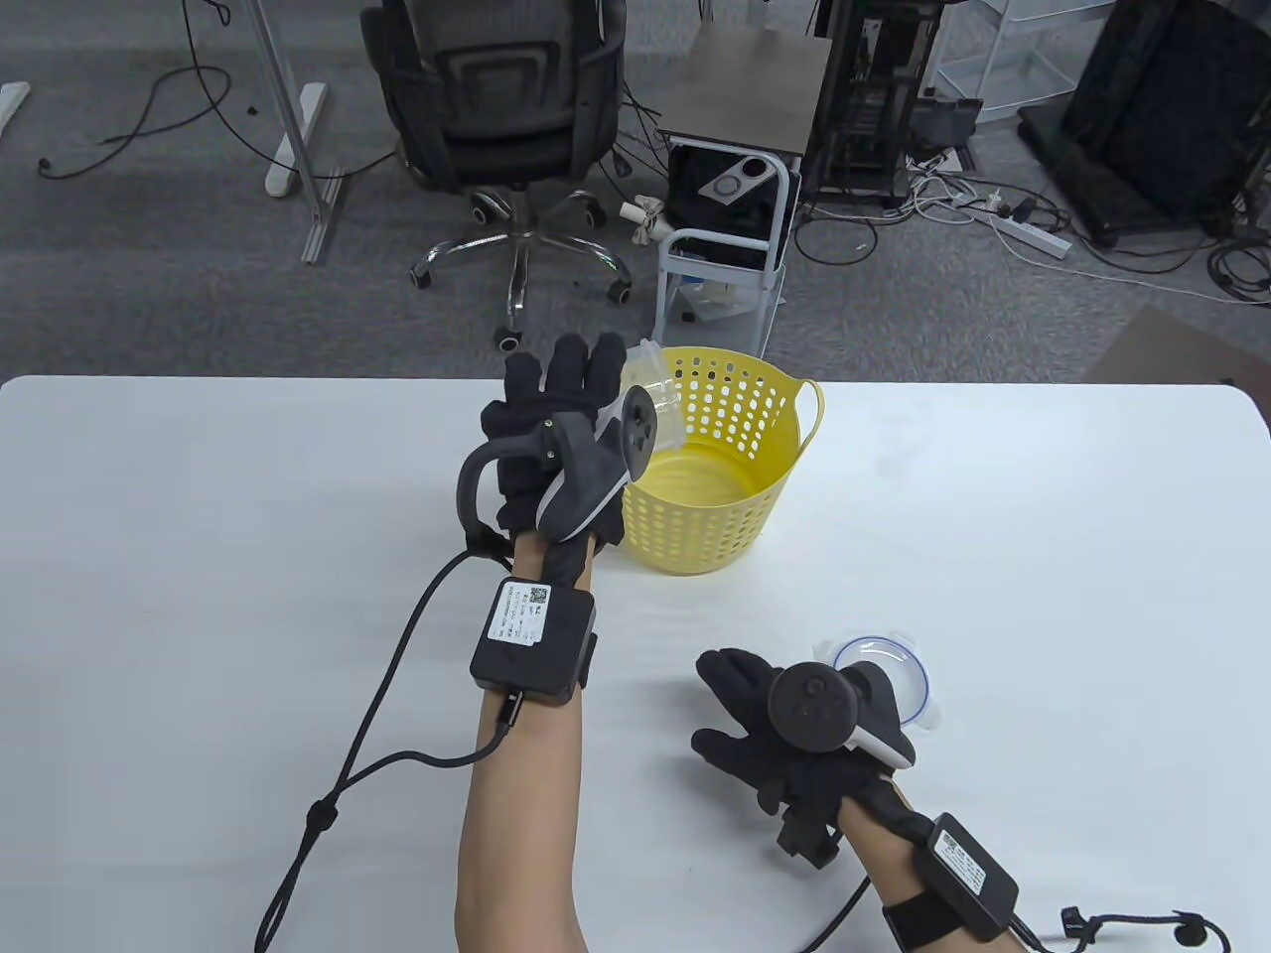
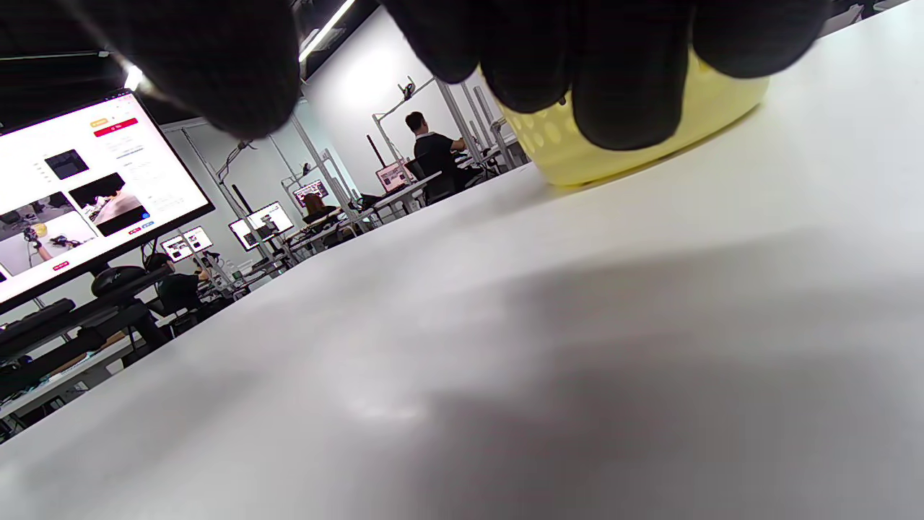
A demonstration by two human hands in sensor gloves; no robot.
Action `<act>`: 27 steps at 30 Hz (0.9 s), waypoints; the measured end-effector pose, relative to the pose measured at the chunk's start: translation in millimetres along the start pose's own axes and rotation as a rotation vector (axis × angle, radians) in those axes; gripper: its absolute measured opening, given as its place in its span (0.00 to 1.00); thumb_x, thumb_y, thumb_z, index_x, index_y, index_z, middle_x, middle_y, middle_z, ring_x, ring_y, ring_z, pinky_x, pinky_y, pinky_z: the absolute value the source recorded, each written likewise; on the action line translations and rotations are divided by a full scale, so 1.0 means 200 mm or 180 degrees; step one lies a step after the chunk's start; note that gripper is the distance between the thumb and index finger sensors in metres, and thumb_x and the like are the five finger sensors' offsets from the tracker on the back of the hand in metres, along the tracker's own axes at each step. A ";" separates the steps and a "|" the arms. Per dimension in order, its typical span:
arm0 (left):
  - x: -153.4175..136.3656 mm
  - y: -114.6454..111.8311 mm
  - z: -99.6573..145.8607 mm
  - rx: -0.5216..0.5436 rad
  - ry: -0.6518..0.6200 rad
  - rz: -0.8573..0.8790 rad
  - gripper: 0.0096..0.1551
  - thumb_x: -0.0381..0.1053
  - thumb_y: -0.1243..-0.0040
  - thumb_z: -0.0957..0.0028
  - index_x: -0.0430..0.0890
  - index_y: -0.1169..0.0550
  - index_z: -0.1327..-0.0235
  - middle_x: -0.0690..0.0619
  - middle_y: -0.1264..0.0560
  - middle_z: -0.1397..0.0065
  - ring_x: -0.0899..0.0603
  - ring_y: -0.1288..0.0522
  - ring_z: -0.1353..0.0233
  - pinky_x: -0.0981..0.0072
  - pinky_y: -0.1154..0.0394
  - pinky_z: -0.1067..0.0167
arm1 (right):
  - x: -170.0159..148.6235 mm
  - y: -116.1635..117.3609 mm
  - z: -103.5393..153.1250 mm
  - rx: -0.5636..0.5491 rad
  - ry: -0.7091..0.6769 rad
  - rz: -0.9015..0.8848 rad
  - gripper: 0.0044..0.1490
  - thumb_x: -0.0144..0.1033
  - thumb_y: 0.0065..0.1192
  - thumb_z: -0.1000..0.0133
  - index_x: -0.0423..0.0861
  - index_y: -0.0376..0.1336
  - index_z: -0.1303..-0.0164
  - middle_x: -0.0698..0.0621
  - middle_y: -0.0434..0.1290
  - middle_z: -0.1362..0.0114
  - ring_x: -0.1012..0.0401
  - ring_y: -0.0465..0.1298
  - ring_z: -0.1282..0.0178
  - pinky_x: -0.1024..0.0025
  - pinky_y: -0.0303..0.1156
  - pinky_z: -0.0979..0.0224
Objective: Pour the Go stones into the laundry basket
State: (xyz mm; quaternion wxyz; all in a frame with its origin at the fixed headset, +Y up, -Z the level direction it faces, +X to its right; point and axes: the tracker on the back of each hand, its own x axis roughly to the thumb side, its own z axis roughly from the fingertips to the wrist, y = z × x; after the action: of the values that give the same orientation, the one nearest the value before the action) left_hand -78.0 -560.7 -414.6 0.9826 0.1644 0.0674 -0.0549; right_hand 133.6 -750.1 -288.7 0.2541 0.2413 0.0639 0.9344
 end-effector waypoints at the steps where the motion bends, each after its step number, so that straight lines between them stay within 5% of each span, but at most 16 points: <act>1: 0.00 0.00 0.00 0.0003 -0.0004 -0.0013 0.81 0.67 0.02 0.88 0.74 0.45 0.25 0.67 0.39 0.13 0.41 0.34 0.16 0.40 0.25 0.32 | 0.00 0.00 0.00 0.0005 0.0004 0.0001 0.51 0.58 0.70 0.50 0.42 0.55 0.23 0.35 0.61 0.20 0.32 0.71 0.29 0.30 0.63 0.29; 27: 0.02 0.02 -0.01 -0.0041 -0.0125 -0.0506 0.81 0.65 0.01 0.88 0.76 0.45 0.26 0.70 0.39 0.13 0.43 0.35 0.15 0.40 0.28 0.29 | 0.00 0.01 -0.01 0.0109 0.0059 0.0042 0.51 0.58 0.70 0.50 0.43 0.55 0.23 0.35 0.60 0.19 0.32 0.70 0.29 0.30 0.63 0.29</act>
State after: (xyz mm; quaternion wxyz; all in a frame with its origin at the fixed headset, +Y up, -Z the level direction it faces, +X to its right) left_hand -74.4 -556.3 -415.3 0.9773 0.1511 0.0614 -0.1356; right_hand 132.4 -752.0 -289.2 0.2432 0.2374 0.0808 0.9370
